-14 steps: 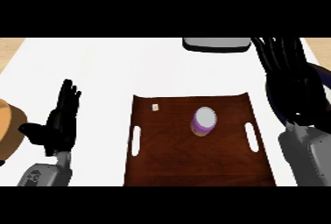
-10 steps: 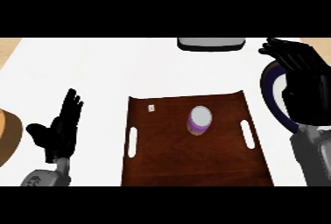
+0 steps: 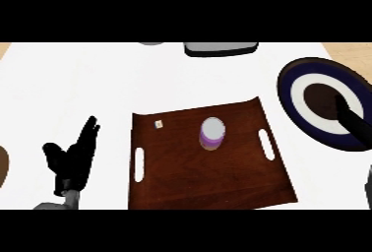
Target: Pick the can from the tray and place it in the plate
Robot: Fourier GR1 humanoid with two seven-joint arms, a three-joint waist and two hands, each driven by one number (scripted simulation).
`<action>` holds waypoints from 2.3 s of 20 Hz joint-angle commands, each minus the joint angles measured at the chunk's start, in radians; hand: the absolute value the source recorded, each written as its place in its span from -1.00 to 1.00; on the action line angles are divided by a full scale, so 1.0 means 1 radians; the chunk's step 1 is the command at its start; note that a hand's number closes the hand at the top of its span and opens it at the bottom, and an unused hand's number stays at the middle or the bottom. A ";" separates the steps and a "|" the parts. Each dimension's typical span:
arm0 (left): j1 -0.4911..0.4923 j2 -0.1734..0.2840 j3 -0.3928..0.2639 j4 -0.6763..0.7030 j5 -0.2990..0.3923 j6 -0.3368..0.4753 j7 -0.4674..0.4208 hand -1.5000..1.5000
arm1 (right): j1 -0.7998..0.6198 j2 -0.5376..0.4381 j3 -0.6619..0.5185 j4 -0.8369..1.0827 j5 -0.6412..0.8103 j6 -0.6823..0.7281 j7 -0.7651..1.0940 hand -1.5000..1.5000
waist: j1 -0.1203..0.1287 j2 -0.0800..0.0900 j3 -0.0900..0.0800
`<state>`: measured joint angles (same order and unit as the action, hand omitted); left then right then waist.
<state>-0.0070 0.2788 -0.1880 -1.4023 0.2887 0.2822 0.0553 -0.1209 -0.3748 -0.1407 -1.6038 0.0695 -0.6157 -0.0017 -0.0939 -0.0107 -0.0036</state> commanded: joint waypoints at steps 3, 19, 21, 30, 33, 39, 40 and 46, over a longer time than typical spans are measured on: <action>0.057 0.011 -0.042 0.016 0.040 -0.101 0.048 0.00 | 0.212 0.157 0.149 -0.240 0.267 -0.264 0.110 -1.00 | 0.049 0.001 -0.002; -0.015 -0.018 -0.077 -0.012 -0.005 -0.069 0.113 0.00 | 0.266 0.063 0.457 -0.517 0.810 0.336 1.022 -1.00 | 0.113 0.014 -0.005; -0.020 -0.004 -0.063 -0.014 0.000 -0.083 0.116 0.00 | 0.198 0.097 0.498 -0.523 0.879 0.426 1.146 -1.00 | 0.113 0.013 -0.002; 0.035 -0.048 -0.086 -0.005 -0.023 -0.080 0.072 0.00 | -0.060 0.335 0.563 -0.297 1.052 0.594 1.325 -1.00 | 0.110 0.012 0.002; 0.025 -0.008 -0.046 -0.036 0.003 -0.105 0.114 0.00 | -0.096 0.371 0.526 -0.298 0.988 0.639 1.340 -1.00 | 0.105 0.011 0.003; 0.022 -0.014 -0.037 -0.026 -0.002 -0.123 0.113 0.00 | -0.185 0.374 0.588 -0.137 0.940 0.489 1.387 -1.00 | 0.109 0.012 0.003; 0.048 -0.048 -0.089 -0.088 -0.047 -0.062 0.140 0.00 | -0.173 0.374 0.602 -0.139 0.950 0.487 1.400 -1.00 | 0.110 0.010 0.004; -0.023 -0.038 -0.028 -0.002 -0.025 -0.095 0.144 0.00 | -0.197 0.374 0.581 -0.062 0.967 0.507 1.389 -1.00 | 0.100 0.012 0.003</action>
<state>-0.0284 0.2392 -0.2276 -1.4442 0.2570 0.1984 0.1793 -0.2959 -0.0107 0.4254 -1.7212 1.0205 -0.0734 1.1964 0.0090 -0.0037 0.0044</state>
